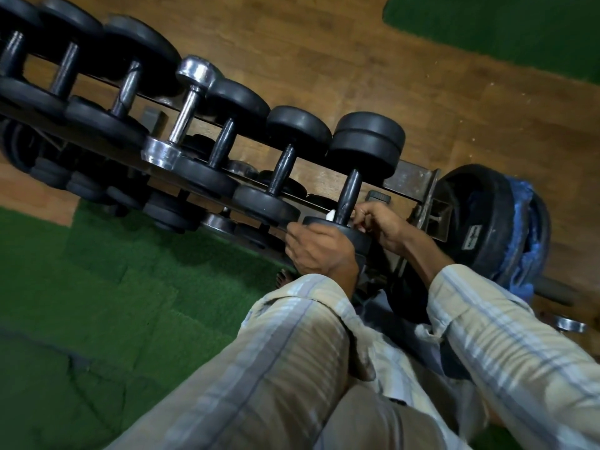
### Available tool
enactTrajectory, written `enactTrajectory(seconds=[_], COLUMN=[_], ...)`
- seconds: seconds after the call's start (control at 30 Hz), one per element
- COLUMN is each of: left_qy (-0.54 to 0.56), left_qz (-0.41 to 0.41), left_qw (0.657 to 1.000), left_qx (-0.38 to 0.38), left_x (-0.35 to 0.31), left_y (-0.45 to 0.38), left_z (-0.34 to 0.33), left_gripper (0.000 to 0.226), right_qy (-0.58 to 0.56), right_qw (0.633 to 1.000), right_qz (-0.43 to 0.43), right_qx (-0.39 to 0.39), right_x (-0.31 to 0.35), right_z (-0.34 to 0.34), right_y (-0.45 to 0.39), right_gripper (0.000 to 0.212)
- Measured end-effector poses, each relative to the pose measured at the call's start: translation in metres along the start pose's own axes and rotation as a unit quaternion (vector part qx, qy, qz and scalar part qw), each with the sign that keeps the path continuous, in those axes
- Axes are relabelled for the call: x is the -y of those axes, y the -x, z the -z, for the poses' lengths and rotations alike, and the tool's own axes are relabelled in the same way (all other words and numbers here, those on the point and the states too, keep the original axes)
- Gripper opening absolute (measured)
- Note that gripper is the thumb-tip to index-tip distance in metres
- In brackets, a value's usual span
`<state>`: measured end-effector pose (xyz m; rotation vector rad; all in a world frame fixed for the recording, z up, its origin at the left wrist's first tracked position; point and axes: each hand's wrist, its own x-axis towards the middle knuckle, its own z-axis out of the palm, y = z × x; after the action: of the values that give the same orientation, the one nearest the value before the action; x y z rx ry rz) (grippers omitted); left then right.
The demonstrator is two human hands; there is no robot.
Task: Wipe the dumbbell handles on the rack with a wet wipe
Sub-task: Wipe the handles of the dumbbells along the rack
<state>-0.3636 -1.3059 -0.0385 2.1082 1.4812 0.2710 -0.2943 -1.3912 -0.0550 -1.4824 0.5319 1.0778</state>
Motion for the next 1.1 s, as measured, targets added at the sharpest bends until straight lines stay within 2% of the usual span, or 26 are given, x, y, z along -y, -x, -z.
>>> enactTrajectory(seconds=[0.07, 0.1, 0.13, 0.17, 0.23, 0.27, 0.37, 0.5, 0.63, 0.67, 0.73, 0.8, 0.87, 0.93, 1.03, 1.1], left_qy=[0.0, 0.0, -0.001, -0.002, -0.004, -0.005, -0.011, -0.004, 0.0, 0.0, -0.004, -0.002, -0.002, -0.003, -0.006, -0.005], left_qz=[-0.001, -0.001, 0.001, 0.002, 0.001, -0.001, -0.005, -0.002, -0.001, -0.003, -0.008, -0.006, -0.005, -0.005, -0.002, 0.003], left_qw=[1.0, 1.0, 1.0, 1.0, 1.0, 1.0, 1.0, 1.0, 1.0, 1.0, 1.0, 1.0, 1.0, 1.0, 1.0, 1.0], left_qx=[0.002, 0.003, 0.003, 0.002, 0.005, 0.006, 0.007, 0.003, 0.0, -0.002, -0.004, -0.002, 0.001, 0.004, 0.004, 0.006], left_x=[0.0, 0.0, 0.001, 0.001, 0.001, 0.001, 0.001, 0.004, 0.001, 0.0, 0.001, 0.002, 0.002, 0.0, -0.001, -0.001], left_y=[0.001, 0.001, 0.001, 0.001, 0.002, 0.002, 0.002, -0.001, 0.001, 0.001, 0.001, 0.001, 0.001, 0.001, 0.001, 0.002], left_z=[0.0, 0.0, 0.0, 0.0, 0.001, 0.0, 0.002, 0.0, -0.001, -0.001, 0.0, 0.0, 0.0, 0.001, 0.001, 0.001], left_gripper=[0.03, 0.03, 0.03, 0.03, 0.03, 0.03, 0.031, 0.033, 0.029, 0.029, 0.03, 0.032, 0.033, 0.035, 0.033, 0.032], right_qy=[-0.017, -0.024, -0.018, -0.009, 0.032, 0.044, 0.075, 0.117, 0.13, 0.141, 0.162, 0.184, 0.255, 0.389, 0.553, 0.597], right_qw=[1.0, 1.0, 0.999, 0.999, 0.998, 0.997, 0.995, 0.99, 0.972, 0.966, 0.955, 0.942, 0.912, 0.853, 0.764, 0.737], right_qz=[-0.009, -0.018, -0.028, -0.035, -0.052, -0.051, -0.041, -0.001, 0.06, 0.076, 0.138, 0.214, 0.293, 0.338, 0.333, 0.317], right_qx=[-0.002, 0.005, 0.009, 0.015, -0.005, -0.028, -0.046, -0.084, -0.186, -0.202, -0.208, -0.181, -0.135, -0.08, 0.002, 0.023], right_x=[0.005, 0.008, 0.011, 0.011, 0.01, 0.01, 0.01, 0.013, 0.0, -0.003, -0.009, -0.01, -0.005, 0.005, 0.027, 0.038], right_z=[-0.01, -0.014, -0.018, -0.019, -0.017, -0.017, -0.021, -0.025, -0.019, -0.019, -0.016, -0.01, -0.002, 0.005, 0.004, 0.0], right_y=[-0.008, -0.01, -0.01, -0.012, -0.014, -0.017, -0.019, -0.011, -0.006, -0.006, -0.006, -0.003, 0.002, 0.004, 0.007, 0.008], right_gripper=[0.026, 0.026, 0.016, 0.021, 0.057, 0.064, 0.062, 0.039, 0.07, 0.071, 0.059, 0.045, 0.033, 0.032, 0.029, 0.024])
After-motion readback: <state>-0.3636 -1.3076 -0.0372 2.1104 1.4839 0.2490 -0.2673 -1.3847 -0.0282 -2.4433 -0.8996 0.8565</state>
